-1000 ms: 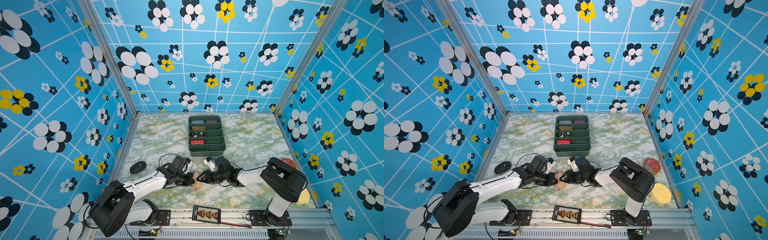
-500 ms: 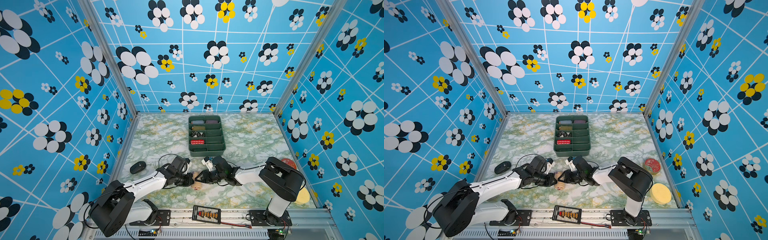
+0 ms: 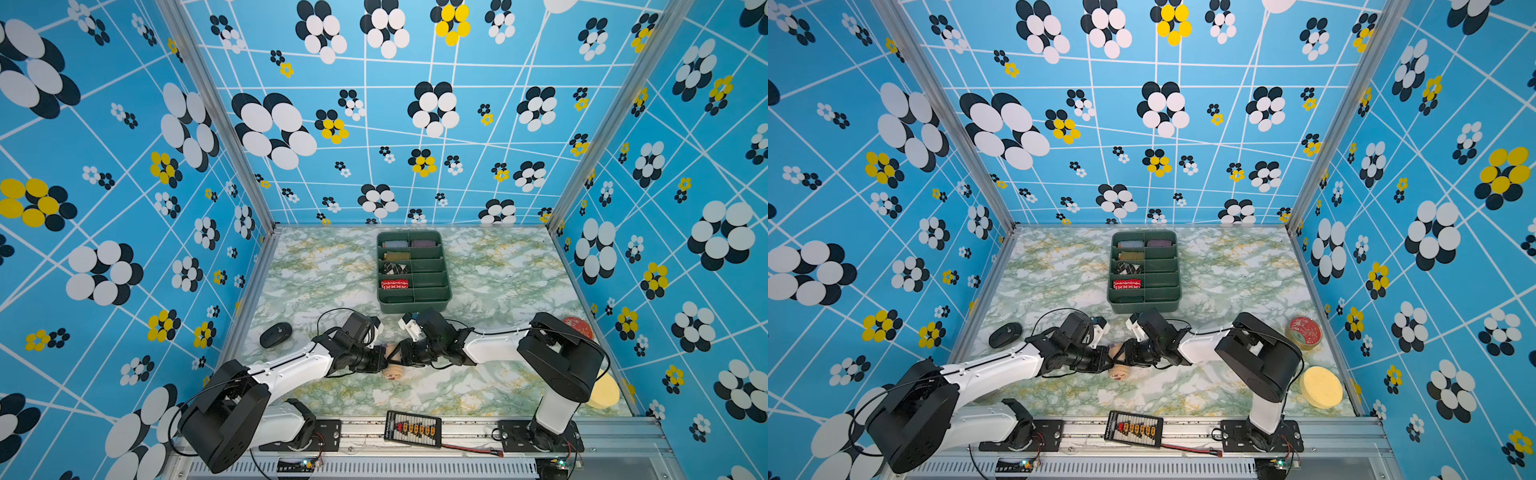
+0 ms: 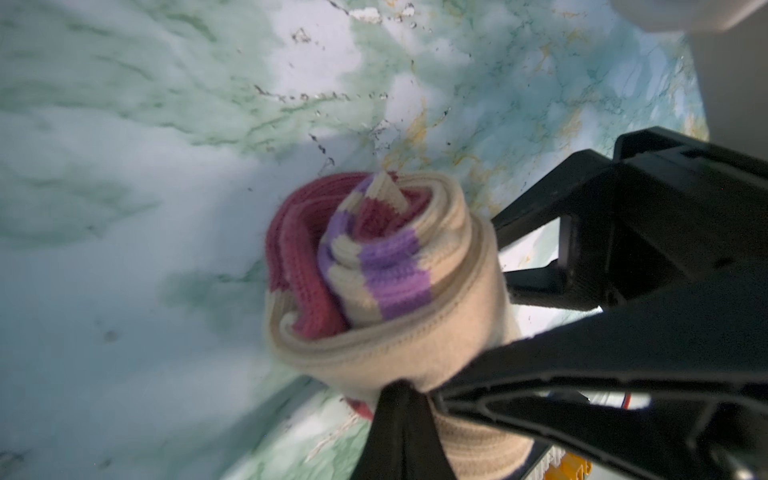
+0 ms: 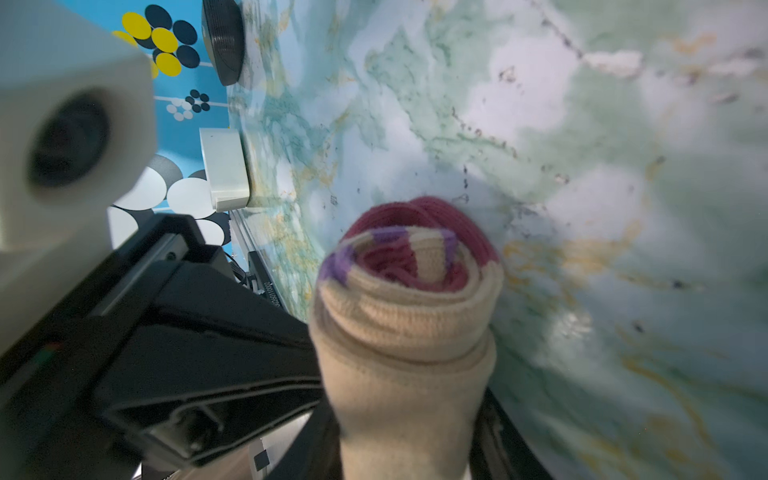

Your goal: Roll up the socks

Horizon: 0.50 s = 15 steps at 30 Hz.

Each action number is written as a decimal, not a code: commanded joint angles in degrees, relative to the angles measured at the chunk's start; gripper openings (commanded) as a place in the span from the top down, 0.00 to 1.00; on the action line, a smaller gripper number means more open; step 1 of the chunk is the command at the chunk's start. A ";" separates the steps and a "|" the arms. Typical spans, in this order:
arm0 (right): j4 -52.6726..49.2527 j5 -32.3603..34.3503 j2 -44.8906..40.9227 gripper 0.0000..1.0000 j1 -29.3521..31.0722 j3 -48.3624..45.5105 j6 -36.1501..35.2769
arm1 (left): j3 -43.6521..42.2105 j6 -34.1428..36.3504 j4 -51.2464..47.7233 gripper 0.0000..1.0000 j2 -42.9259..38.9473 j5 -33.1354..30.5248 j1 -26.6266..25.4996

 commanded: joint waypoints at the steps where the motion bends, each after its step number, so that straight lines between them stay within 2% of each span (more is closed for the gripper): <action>1: -6.05 1.26 2.44 0.55 1.80 1.42 -2.32 | -2.59 -0.09 -2.44 1.00 3.01 -1.51 -0.18; 15: -11.50 2.84 3.61 0.68 3.67 5.17 -4.40 | -3.55 -0.49 -0.17 1.00 3.76 -1.03 -0.25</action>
